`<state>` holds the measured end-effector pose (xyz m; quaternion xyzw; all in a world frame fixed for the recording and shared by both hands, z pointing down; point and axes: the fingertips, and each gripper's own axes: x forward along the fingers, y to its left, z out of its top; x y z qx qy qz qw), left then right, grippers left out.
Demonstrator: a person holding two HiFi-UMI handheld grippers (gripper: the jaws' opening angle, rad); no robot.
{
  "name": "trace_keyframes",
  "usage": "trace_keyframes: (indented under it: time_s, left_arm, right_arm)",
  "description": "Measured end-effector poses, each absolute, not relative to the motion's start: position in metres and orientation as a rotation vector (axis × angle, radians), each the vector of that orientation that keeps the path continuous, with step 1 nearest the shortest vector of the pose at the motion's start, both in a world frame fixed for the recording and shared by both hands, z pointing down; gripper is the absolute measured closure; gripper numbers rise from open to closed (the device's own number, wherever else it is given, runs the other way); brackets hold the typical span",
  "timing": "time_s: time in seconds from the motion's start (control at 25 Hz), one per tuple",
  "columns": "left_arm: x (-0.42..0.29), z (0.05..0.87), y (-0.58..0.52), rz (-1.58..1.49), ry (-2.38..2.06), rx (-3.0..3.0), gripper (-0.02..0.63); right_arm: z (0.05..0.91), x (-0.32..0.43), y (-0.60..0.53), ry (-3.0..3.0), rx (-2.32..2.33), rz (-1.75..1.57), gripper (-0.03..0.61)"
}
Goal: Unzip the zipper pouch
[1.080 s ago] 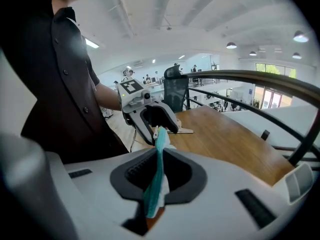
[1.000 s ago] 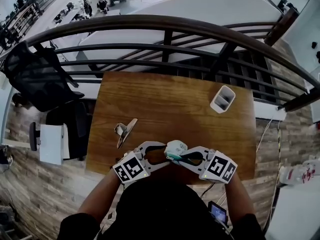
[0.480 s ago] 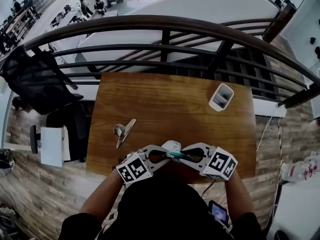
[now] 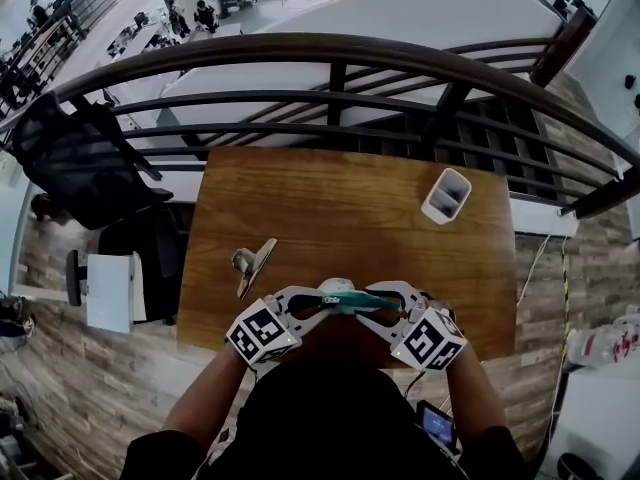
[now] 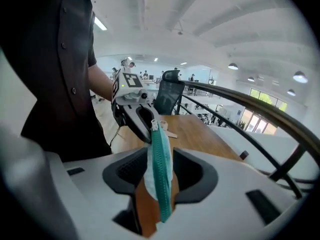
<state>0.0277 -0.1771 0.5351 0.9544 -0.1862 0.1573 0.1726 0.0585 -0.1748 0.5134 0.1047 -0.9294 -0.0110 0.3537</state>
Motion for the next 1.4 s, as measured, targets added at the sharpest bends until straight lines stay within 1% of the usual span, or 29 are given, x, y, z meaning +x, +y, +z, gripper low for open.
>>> trace_keyframes:
  time_s: [0.12, 0.16, 0.28, 0.32, 0.36, 0.4, 0.48, 0.52, 0.6, 0.72, 0.8, 0.84, 0.92, 1.08, 1.24, 1.4]
  left_arm:
    - [0.027, 0.536, -0.177, 0.440, -0.538, 2.689, 0.585]
    - [0.027, 0.536, -0.176, 0.442, -0.540, 2.688, 0.584]
    - [0.025, 0.535, -0.175, 0.464, -0.542, 2.712, 0.583]
    - [0.024, 0.534, -0.174, 0.471, -0.541, 2.722, 0.581]
    - [0.023, 0.533, -0.174, 0.478, -0.542, 2.733, 0.568]
    - [0.022, 0.533, -0.174, 0.488, -0.543, 2.745, 0.539]
    - [0.019, 0.534, -0.174, 0.534, -0.543, 2.777, 0.449]
    - [0.019, 0.535, -0.174, 0.566, -0.538, 2.797, 0.436]
    - [0.021, 0.537, -0.174, 0.620, -0.511, 2.839, 0.436]
    - [0.027, 0.533, -0.174, 0.628, -0.463, 2.886, 0.439]
    - [0.029, 0.531, -0.176, 0.650, -0.448, 2.919, 0.476]
    - [0.030, 0.531, -0.176, 0.668, -0.440, 2.930, 0.518]
    - [0.035, 0.532, -0.174, 0.691, -0.418, 2.939, 0.548]
    - [0.042, 0.528, -0.171, 0.680, -0.392, 2.936, 0.568]
    - [0.042, 0.525, -0.166, 0.661, -0.385, 2.912, 0.572]
    - [0.040, 0.524, -0.170, 0.616, -0.453, 2.861, 0.592]
  right_arm:
    - [0.525, 0.053, -0.172, -2.360, 0.247, -0.076, 0.416]
    - [0.528, 0.052, -0.172, -2.352, 0.253, -0.090, 0.426]
    - [0.530, 0.051, -0.176, -2.349, 0.264, -0.102, 0.487]
    - [0.530, 0.050, -0.175, -2.350, 0.260, -0.099, 0.495]
    - [0.529, 0.050, -0.175, -2.351, 0.255, -0.097, 0.503]
    - [0.529, 0.050, -0.174, -2.353, 0.249, -0.095, 0.514]
    - [0.528, 0.050, -0.172, -2.361, 0.235, -0.083, 0.526]
    - [0.527, 0.049, -0.171, -2.368, 0.229, -0.072, 0.531]
    - [0.527, 0.049, -0.168, -2.376, 0.216, -0.054, 0.534]
    - [0.528, 0.052, -0.166, -2.378, 0.213, -0.040, 0.535]
    - [0.529, 0.056, -0.168, -2.378, 0.235, -0.024, 0.535]
    - [0.529, 0.058, -0.169, -2.377, 0.248, -0.018, 0.535]
    - [0.529, 0.063, -0.171, -2.373, 0.272, -0.015, 0.534]
    - [0.527, 0.069, -0.176, -2.357, 0.326, -0.025, 0.525]
    - [0.528, 0.069, -0.179, -2.346, 0.376, -0.017, 0.512]
    - [0.520, 0.069, -0.173, -2.391, 0.380, 0.056, 0.479]
